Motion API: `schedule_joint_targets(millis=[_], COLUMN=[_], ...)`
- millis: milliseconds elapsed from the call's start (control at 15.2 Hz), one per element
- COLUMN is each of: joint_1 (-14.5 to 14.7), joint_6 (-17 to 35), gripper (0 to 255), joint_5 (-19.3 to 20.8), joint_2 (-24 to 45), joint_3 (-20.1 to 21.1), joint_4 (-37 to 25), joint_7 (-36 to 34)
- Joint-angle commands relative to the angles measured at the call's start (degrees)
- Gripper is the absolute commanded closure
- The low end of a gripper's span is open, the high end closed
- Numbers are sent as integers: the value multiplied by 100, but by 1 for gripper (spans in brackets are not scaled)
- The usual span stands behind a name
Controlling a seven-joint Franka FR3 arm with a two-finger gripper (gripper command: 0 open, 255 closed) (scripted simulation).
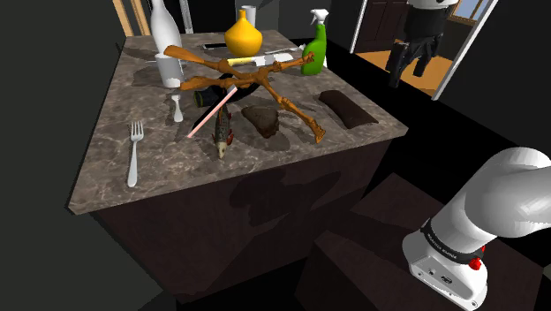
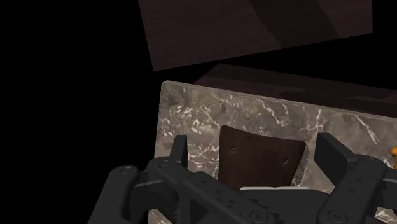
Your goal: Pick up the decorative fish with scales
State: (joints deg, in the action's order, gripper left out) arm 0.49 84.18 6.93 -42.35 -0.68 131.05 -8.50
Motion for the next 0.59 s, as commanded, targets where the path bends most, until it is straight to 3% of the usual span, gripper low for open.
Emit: schedule_joint_targets(millis=[0,528], joint_1=[0,203], joint_6=[0,911], gripper=[0,0], joint_5=[0,-873], joint_2=[0,253], joint_3=[0,807], joint_4=[0,342], joint_7=[0,-1416])
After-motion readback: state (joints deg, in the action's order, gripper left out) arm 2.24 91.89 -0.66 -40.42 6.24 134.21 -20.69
